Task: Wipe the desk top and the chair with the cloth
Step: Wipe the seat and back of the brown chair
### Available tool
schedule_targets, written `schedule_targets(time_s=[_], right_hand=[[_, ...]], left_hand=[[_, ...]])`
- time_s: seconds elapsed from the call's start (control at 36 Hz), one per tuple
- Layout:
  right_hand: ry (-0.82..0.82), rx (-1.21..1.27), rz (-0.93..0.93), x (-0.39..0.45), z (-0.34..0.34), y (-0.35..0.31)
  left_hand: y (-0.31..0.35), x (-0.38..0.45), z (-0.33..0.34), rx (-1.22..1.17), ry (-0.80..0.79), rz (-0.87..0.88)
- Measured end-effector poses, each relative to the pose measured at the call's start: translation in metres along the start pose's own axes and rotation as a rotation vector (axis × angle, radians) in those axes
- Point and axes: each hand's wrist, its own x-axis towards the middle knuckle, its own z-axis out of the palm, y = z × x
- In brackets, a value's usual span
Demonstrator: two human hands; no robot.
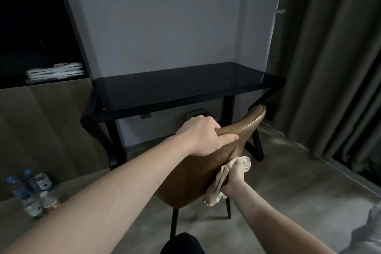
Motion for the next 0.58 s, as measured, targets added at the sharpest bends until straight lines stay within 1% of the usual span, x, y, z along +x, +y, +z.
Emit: schedule_targets(time_s=[0.11, 0.19, 0.33, 0.47, 0.56, 0.58], right_hand=[[-0.078, 0.046, -0.140, -0.021, 0.005, -0.034], [-0.105, 0.026, -0.242, -0.045, 0.006, -0.060], [-0.112, -0.034, -0.315, -0.082, 0.011, -0.087], [-0.101, -0.059, -0.342, -0.092, 0.036, -0.061], [0.034, -0.054, -0.440, -0.084, 0.047, -0.040], [0.037, -0.008, -0.433, -0.085, 0.049, -0.034]], left_hand=[[0.004, -0.006, -0.005, 0.020, -0.019, -0.012], [0.003, -0.013, -0.010, 0.036, -0.026, -0.013], [-0.006, -0.030, -0.024, 0.025, -0.076, -0.026], [-0.027, -0.050, -0.035, 0.050, -0.071, -0.066], [-0.038, -0.056, -0.037, 0.024, -0.065, -0.083], [-0.041, -0.056, -0.037, 0.016, -0.061, -0.087]])
